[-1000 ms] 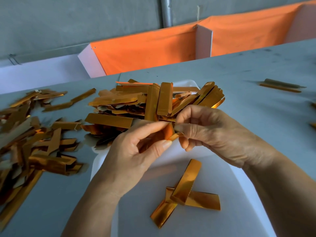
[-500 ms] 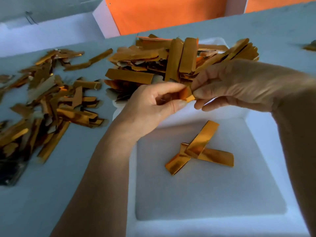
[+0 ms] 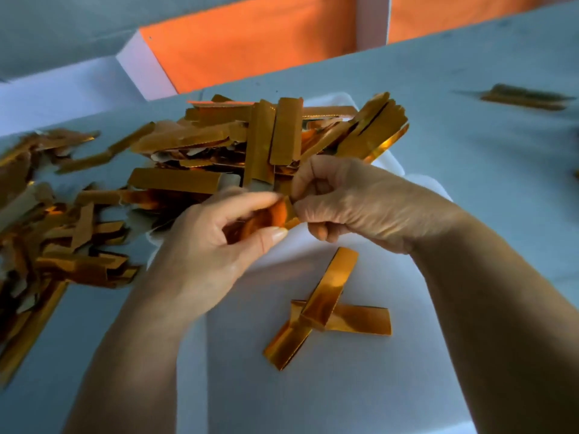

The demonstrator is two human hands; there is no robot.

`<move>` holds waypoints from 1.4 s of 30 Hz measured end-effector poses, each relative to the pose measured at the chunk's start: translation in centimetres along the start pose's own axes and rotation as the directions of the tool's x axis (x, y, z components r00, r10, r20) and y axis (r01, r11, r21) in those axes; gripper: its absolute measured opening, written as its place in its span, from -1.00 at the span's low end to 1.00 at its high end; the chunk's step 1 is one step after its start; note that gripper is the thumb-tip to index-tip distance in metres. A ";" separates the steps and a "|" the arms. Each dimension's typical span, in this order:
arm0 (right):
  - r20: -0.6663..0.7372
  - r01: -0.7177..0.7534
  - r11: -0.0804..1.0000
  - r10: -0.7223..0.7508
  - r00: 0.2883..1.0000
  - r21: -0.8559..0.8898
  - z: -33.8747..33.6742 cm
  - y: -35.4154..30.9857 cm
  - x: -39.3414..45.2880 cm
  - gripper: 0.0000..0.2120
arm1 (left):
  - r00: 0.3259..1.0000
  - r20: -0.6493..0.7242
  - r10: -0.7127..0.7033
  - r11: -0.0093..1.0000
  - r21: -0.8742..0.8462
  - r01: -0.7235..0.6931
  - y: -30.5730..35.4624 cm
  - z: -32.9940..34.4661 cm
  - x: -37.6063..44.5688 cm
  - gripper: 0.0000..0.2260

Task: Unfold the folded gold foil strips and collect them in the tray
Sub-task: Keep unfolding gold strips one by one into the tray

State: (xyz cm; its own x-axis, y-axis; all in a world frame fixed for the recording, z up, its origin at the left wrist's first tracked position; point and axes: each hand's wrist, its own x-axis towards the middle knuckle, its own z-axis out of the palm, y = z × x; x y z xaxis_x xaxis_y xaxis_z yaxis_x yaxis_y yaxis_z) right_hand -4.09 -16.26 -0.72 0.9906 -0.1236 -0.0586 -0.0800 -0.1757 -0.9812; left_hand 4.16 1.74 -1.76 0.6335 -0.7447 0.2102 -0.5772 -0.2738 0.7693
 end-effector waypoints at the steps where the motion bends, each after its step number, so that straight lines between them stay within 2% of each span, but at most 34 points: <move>1: -0.015 0.008 1.000 -0.008 1.000 -0.017 0.1 0.0 0.0 -0.87 | 1.000 0.000 0.000 1.000 0.016 0.000 -0.1 0.0 0.0 -0.65; 4: -0.026 0.006 1.000 -0.005 1.000 0.014 0.2 0.0 0.0 -0.89 | 1.000 0.004 0.021 0.999 0.038 -0.021 0.0 0.0 -0.1 -0.67; 6: 0.014 -0.003 0.985 0.001 1.000 0.170 0.0 0.0 -0.1 -0.91 | 0.999 0.000 0.033 0.999 0.024 -0.033 0.2 0.0 -0.1 -0.66; 9: 0.120 -0.053 0.894 -0.001 0.993 0.444 -0.6 0.0 -0.3 -0.84 | 0.999 -0.022 0.045 0.999 -0.023 -0.045 0.3 -0.3 -0.1 -0.65; 14: 0.208 -0.100 0.813 -0.027 0.978 0.574 -0.8 0.0 -0.4 -0.88 | 0.998 -0.021 0.066 0.996 -0.052 -0.067 0.7 -0.3 -0.2 -0.64; 18: 0.198 -0.082 0.831 -0.034 0.980 0.550 -0.6 -0.1 -0.4 -0.91 | 0.997 -0.009 0.082 0.995 -0.048 -0.082 1.0 -0.3 -0.3 -0.66; 23: 0.174 -0.080 0.872 -0.006 0.985 0.484 -0.4 -0.1 -0.4 -0.82 | 0.995 0.020 0.099 0.994 -0.039 -0.098 1.5 -0.3 -0.3 -0.67; 31: 0.194 -0.095 0.896 0.010 0.981 0.433 -0.8 -0.3 -0.6 -0.82 | 0.997 0.032 0.070 0.997 0.015 -0.071 1.9 -0.3 -0.5 -0.70; 42: 0.133 -0.100 0.930 0.056 0.990 0.353 -0.7 -0.5 -0.6 -0.90 | 0.996 -0.006 0.094 0.994 0.056 -0.093 2.1 -0.1 -0.6 -0.65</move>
State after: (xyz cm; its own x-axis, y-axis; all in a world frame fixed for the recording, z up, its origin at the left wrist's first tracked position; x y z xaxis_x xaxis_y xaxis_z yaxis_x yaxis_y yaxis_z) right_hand -4.69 -16.81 -0.07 0.9905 -0.0020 -0.1373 -0.1343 0.1937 -0.9718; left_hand 2.59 1.67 -0.19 0.5799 -0.7631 0.2853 -0.6615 -0.2367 0.7116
